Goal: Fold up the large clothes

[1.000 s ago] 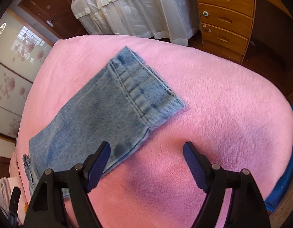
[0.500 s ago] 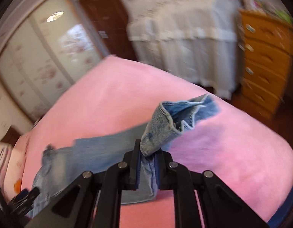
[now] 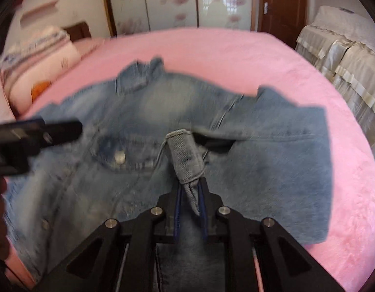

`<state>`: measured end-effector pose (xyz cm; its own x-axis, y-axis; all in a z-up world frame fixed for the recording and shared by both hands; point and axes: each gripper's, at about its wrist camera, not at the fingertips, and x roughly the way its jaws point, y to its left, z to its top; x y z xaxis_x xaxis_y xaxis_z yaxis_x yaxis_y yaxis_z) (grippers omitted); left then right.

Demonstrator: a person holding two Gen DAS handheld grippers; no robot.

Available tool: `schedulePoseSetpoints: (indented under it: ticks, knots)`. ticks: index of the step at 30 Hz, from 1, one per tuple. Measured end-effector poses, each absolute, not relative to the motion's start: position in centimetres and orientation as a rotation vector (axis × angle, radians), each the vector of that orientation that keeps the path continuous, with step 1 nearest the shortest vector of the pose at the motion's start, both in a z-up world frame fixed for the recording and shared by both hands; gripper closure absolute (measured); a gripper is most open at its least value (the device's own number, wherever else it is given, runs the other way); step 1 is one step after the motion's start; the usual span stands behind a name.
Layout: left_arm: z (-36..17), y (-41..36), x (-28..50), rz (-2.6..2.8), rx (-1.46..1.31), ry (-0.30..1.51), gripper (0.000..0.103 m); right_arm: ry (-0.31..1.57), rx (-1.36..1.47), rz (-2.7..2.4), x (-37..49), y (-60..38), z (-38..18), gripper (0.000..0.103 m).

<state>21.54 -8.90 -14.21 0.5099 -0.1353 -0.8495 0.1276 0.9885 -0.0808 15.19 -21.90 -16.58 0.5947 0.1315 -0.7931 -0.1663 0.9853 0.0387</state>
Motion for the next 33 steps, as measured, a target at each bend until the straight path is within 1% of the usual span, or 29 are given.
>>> schedulePoseSetpoints:
  ticks: [2,3,4,5,6,7,8,14,15,17,19,20,30,33]
  knots:
    - [-15.5,-8.6,21.6,-0.179,-0.041,1.073,0.001,0.954,-0.044,0.185,15.1,-21.9,-18.0,0.080]
    - [-16.1,-8.5,21.6,-0.193,-0.063,1.096,0.001,0.955,-0.034,0.191,14.7,-22.1,-18.2,0.078]
    - [-16.5,-8.7,21.5,-0.211,-0.082,1.112,0.001,0.951,-0.017,0.198,14.3,-22.5,-18.1,0.074]
    - [-16.9,-8.7,21.5,-0.236,-0.108,1.127,0.001,0.948,-0.002,0.207,13.3,-22.9,-18.1,0.067]
    - [-17.2,-8.7,21.4,-0.253,-0.125,1.133,0.001,0.943,0.009,0.208,12.9,-23.2,-17.6,0.063]
    - [-17.4,-8.9,21.4,-0.275,-0.142,1.138,0.001,0.935,0.014,0.206,12.2,-24.1,-17.2,0.055]
    - [-17.5,-9.1,21.4,-0.303,-0.161,1.142,0.001,0.916,0.012,0.195,11.5,-24.6,-16.5,0.051]
    - [-18.1,-11.5,21.5,-0.481,-0.295,1.183,0.001,0.888,0.029,0.153,9.4,-26.2,-14.3,0.051]
    - [-18.3,-11.7,21.7,-0.499,-0.320,1.193,0.002,0.887,0.038,0.149,9.2,-26.5,-14.3,0.051]
    - [-19.1,-12.2,22.2,-0.525,-0.373,1.219,0.007,0.885,0.053,0.142,8.4,-26.9,-14.2,0.051]
    - [-19.9,-12.5,22.7,-0.544,-0.422,1.247,0.015,0.883,0.058,0.137,7.9,-27.1,-14.2,0.051]
    - [-20.4,-12.6,23.0,-0.551,-0.450,1.262,0.017,0.883,0.063,0.136,7.6,-27.3,-14.2,0.051]
    - [-23.5,-14.5,25.2,-0.615,-0.573,1.312,0.018,0.894,0.099,0.117,7.5,-28.5,-15.0,0.051]
    - [-24.0,-15.9,25.9,-0.635,-0.578,1.330,0.033,0.905,0.104,0.112,7.6,-28.7,-15.4,0.051]
